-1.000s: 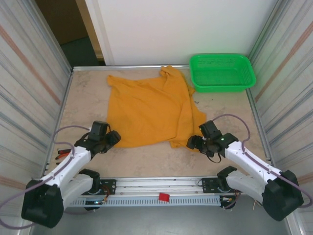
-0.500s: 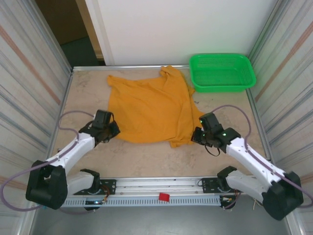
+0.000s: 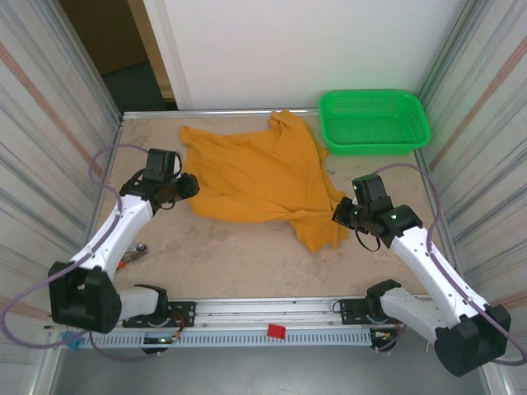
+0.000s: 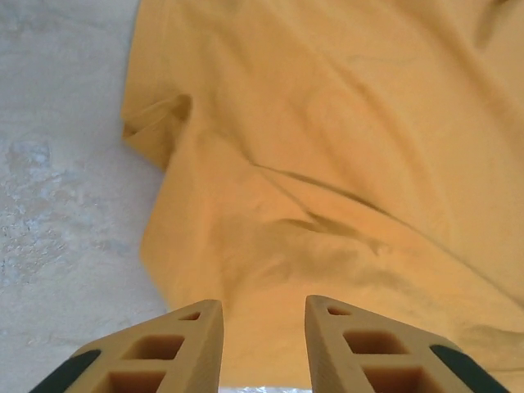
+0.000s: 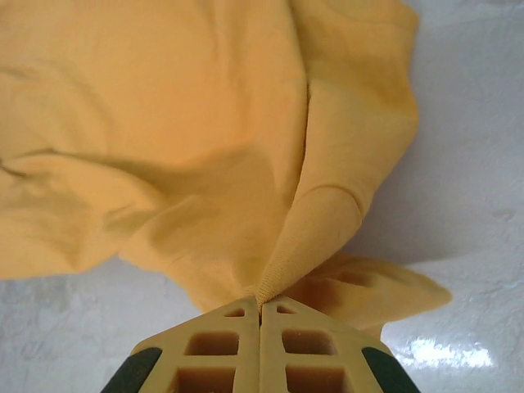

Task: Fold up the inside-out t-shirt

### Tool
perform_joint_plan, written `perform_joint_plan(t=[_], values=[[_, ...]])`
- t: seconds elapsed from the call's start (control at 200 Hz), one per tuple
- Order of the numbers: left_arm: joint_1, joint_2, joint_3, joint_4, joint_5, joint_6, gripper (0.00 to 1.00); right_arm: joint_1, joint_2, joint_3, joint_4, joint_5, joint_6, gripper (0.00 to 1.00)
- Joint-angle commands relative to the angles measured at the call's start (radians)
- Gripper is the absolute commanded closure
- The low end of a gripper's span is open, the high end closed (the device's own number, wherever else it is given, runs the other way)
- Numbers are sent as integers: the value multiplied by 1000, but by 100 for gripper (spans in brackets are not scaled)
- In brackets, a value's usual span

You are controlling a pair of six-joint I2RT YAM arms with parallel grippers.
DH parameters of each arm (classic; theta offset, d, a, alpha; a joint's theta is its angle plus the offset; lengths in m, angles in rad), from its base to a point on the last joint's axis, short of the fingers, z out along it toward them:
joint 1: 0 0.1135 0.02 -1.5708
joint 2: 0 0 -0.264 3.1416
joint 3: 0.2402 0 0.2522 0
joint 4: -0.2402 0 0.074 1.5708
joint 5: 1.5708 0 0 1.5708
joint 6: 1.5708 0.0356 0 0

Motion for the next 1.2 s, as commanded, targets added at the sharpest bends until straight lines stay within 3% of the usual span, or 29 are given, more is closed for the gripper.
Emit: perform_joint_plan(t=[0.0,0.155,0.346,0.556,0.867,0.957,0.987,1.042,1.197], values=[[41,90,47,39,66,29,65,-78,80,9,94,-46,-35,100],[37,121,55,52,85,-14,62,-131,203,35,154,-90,-59,100],[20,-6,-177,141,93,-139,55,-142,263,29,173,-32,-75,100],[16,-92,-379,207,-2,-246,51,-144,248,13,189,-35,-71,100],[16,120,-300,304,-22,-218,49,-133,226,0,181,-42,-65,100],[18,193,-274,315,-9,-195,58,-131,193,-10,165,-43,-65,100],[17,209,-269,313,-5,-185,70,-131,178,-15,157,-45,-65,100],[18,214,-274,312,11,-176,100,-132,147,-22,137,-49,-65,100],[-7,14,-320,211,72,-159,100,-127,-1,-27,32,-87,-64,100]])
